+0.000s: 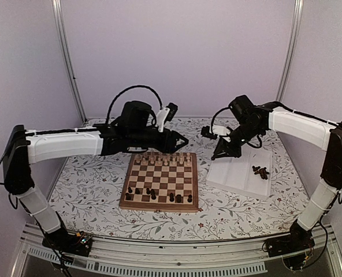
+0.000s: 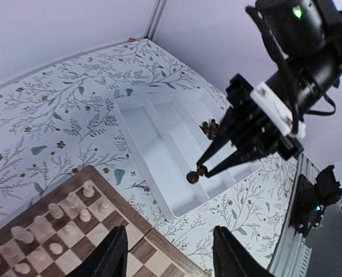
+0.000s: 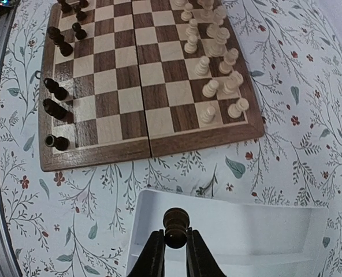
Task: Set up the chess pieces on the board
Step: Place the chess piece on the chessboard.
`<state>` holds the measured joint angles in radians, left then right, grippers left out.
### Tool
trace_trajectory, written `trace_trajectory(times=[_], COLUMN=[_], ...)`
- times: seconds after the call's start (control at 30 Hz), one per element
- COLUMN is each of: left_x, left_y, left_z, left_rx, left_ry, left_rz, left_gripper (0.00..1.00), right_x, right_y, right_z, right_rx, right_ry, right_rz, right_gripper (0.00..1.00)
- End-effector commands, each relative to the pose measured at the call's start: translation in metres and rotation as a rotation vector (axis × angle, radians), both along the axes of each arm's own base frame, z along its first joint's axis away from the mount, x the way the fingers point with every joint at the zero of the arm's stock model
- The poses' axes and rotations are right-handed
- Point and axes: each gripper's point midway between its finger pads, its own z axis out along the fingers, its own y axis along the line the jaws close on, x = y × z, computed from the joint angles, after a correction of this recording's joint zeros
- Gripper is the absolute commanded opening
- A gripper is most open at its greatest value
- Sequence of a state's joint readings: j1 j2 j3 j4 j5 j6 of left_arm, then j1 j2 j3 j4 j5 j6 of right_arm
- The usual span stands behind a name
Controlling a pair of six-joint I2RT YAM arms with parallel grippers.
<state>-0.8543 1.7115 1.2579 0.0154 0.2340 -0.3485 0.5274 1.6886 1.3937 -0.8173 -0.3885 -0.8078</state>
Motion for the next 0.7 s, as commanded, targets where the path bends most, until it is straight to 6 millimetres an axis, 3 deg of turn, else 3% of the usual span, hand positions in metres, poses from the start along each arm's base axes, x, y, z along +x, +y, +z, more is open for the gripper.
trace_trajectory(times=[0.0,0.13,0.33,0.5,0.67], left_x=[0.022,0.033,0.042,0.041,0.043], left_y=[0.068,0.119,0.186,0.21,0.217], left_z=[0.025,0.036,0.047,0.056,0.054], left_rx=[0.088,0.149,0.163,0.141,0.127], left_ry=[-0.095,-0.141,-0.181,-0.216,-0.214], left_rz=[0.175,0.282,0.415,0.462,0.47], left_gripper=[0.53,0.53,0.54,0.55,0.56], right_x=[-0.025,-0.04,-0.062,-0.073,-0.078], right_y=[0.049,0.096,0.153,0.177,0.193], right_z=[0.002,0.005,-0.023,-0.052,-0.061], right_rx=[0.024,0.02,-0.042,-0.101,-0.116], right_ry=[0.06,0.061,0.097,0.127,0.144], right_rz=[0.102,0.194,0.306,0.351,0.366], right_gripper=[0.14,0.14,0.14,0.13,0.13])
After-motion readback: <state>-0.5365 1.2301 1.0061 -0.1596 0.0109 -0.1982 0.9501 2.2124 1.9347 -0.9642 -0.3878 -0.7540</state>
